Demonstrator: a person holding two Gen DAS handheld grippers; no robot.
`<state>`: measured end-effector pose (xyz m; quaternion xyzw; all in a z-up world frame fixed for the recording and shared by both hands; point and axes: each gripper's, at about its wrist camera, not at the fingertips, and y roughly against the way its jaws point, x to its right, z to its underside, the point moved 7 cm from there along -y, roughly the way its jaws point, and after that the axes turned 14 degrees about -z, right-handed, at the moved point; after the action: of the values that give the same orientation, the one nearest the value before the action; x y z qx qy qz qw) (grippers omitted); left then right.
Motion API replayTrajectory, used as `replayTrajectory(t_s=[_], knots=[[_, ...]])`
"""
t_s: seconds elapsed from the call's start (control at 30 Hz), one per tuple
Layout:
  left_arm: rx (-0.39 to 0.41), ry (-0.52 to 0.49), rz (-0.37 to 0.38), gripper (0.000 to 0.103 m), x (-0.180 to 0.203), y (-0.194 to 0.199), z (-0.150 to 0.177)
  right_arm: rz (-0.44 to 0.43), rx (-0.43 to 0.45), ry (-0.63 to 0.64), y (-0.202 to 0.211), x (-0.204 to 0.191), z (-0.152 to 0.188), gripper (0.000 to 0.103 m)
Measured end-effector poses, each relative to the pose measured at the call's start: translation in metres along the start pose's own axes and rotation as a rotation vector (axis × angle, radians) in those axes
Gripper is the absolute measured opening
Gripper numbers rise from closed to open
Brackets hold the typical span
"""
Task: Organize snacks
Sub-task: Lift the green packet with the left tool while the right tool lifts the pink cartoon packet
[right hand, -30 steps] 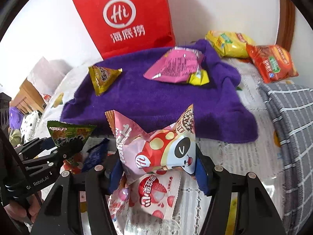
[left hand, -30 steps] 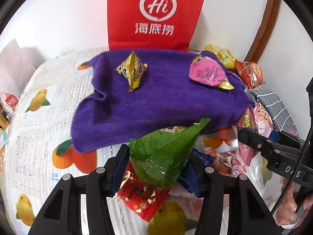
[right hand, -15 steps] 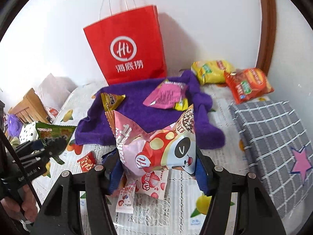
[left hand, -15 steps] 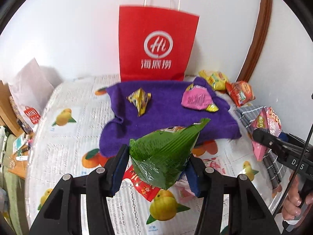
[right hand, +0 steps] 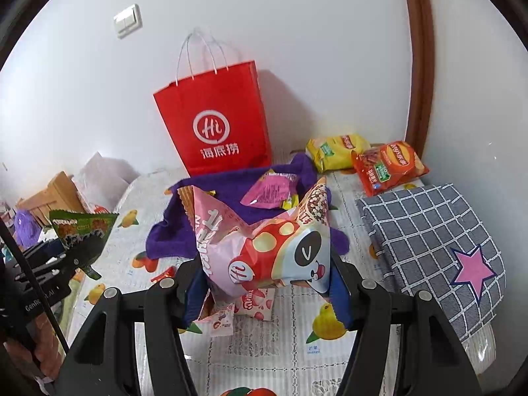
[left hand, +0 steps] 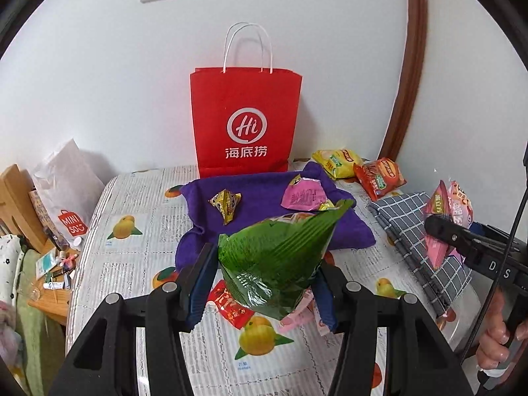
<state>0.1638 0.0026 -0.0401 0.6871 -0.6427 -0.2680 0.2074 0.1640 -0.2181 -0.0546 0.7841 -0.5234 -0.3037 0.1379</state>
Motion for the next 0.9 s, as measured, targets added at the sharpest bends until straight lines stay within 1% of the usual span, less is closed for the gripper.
replayTrajectory(t_s=[0.23,0.4,0.63,0.9], knots=[[0.027,-0.011,0.0,0.052,0.003,0.018,-0.002,-0.015,0.017,0.013,0.013,-0.01,0.0,0.062],[0.026,-0.017,0.005,0.052,0.004,0.014,-0.004,-0.021,0.01,0.011,0.007,-0.009,-0.004,0.062],[-0.011,-0.004,0.01,0.052,0.0,-0.017,-0.006,-0.011,-0.025,0.01,-0.023,-0.003,-0.017,0.062],[-0.041,0.0,0.01,0.052,-0.003,-0.065,-0.022,-0.002,-0.062,0.005,-0.07,0.005,-0.039,0.062]])
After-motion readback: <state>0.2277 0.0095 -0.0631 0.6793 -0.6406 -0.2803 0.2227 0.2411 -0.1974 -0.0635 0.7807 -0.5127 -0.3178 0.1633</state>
